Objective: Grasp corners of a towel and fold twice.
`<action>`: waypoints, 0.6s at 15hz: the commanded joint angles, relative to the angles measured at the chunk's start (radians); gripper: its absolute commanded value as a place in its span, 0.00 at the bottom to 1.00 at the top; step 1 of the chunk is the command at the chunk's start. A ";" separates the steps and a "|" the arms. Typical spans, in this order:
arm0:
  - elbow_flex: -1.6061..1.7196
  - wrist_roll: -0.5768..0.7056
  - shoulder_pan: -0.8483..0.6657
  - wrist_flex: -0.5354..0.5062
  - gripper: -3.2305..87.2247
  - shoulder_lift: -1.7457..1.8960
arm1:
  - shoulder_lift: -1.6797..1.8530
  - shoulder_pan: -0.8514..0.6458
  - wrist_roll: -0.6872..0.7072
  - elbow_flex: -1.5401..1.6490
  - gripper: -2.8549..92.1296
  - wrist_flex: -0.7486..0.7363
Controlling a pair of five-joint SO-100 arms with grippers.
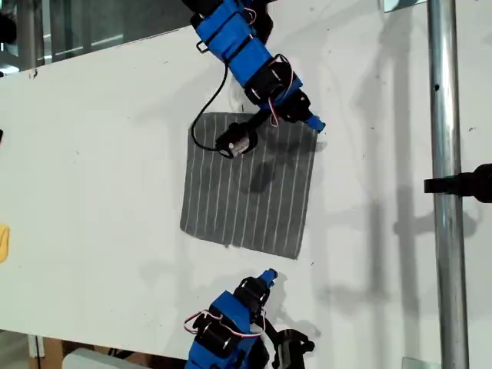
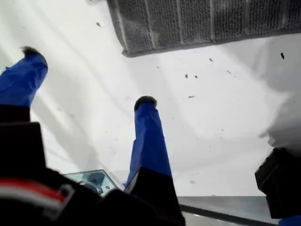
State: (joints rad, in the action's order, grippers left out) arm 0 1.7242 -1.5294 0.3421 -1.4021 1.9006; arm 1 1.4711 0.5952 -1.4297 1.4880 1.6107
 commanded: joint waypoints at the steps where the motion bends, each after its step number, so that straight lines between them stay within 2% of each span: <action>1: -0.061 -0.005 0.020 -0.012 0.10 0.005 | -0.095 -0.038 0.023 -0.012 0.47 -0.035; 6: -0.060 -0.026 0.041 -0.023 0.09 0.003 | -0.224 -0.087 0.041 0.006 0.43 -0.080; 9: -0.055 -0.037 0.052 -0.023 0.09 0.002 | -0.196 -0.120 0.058 0.081 0.36 -0.144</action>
State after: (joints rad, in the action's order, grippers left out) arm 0 1.7242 -1.5555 0.3789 -1.4189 1.8991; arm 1 1.2303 0.4924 -1.3821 1.5616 1.4880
